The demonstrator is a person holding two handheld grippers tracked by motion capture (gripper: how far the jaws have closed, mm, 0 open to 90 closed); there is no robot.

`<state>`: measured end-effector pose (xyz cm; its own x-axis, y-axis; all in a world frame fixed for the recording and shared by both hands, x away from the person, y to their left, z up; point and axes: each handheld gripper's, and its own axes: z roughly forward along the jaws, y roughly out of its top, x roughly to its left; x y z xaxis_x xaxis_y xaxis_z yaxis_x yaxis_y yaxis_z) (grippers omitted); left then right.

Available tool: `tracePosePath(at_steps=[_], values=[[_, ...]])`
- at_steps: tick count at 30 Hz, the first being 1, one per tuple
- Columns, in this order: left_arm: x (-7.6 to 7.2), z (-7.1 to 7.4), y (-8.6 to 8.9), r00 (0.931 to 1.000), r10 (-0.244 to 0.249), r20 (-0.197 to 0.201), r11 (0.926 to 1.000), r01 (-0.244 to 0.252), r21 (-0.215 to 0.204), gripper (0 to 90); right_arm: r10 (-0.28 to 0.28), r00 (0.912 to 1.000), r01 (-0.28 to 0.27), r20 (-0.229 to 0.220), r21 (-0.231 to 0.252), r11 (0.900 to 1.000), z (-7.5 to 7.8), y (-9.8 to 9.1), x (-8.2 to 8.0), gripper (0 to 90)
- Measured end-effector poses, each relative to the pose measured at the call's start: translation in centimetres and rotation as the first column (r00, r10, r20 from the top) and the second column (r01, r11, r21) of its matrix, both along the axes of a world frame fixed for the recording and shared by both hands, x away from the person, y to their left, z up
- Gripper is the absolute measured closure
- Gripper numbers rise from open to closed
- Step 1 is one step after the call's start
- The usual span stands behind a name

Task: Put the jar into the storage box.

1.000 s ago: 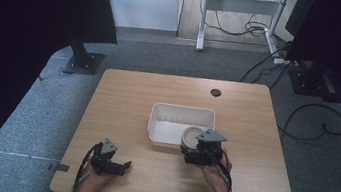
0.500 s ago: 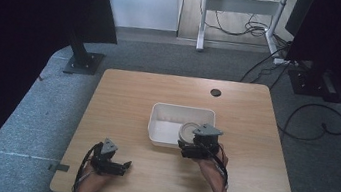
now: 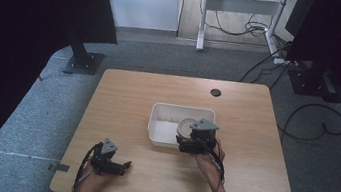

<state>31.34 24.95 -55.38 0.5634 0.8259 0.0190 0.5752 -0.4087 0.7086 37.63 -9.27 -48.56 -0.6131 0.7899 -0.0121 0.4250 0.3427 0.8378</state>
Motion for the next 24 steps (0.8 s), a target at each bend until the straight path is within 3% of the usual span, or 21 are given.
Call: tracePosePath(at_steps=[24], values=[[0.0,0.0,0.0,1.0,0.0,-0.001,1.0,0.0,0.0,3.0,-0.038,0.9991,0.037,-0.02,-0.043,0.9984,-2.2,1.5,2.2,9.3]])
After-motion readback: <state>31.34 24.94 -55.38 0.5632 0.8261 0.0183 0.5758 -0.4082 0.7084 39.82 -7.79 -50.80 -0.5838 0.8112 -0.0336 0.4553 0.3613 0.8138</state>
